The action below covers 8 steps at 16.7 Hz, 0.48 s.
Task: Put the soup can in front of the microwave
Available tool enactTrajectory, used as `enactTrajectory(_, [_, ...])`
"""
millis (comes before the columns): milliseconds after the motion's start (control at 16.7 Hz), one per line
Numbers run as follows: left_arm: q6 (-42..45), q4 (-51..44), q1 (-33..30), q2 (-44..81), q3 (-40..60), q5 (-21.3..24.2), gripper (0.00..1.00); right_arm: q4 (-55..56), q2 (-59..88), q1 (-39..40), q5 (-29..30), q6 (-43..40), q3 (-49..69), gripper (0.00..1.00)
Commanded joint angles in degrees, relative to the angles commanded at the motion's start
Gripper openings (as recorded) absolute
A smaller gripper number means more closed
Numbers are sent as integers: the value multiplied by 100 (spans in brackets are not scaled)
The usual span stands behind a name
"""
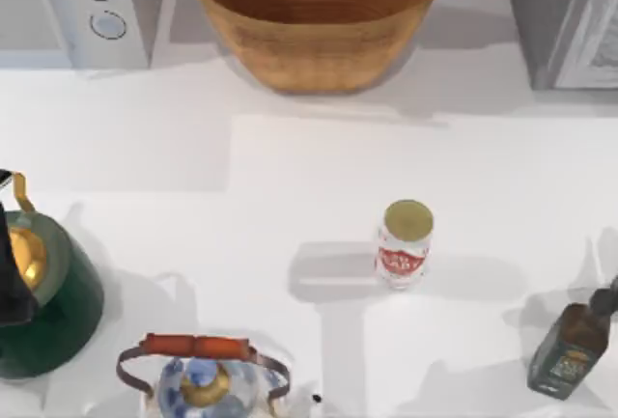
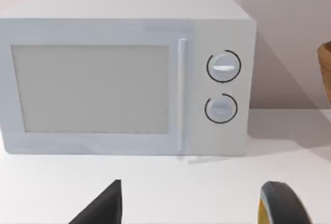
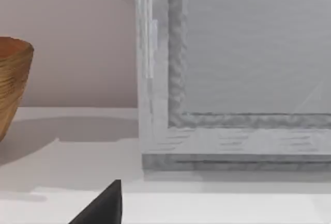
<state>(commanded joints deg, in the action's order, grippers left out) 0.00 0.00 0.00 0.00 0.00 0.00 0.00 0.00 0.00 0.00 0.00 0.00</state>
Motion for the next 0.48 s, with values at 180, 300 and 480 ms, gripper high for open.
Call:
enactTrajectory(180, [0,-50,-29,56,55,1,100,0,0,0,0,0,0,100])
enactTrajectory(300, [-2,-304,-173,350,344,4,100,0,0,0,0,0,0,100])
enactTrajectory(480, [-12,-1004,-565,1241,1225,5,100,0,0,0,0,0,0,100])
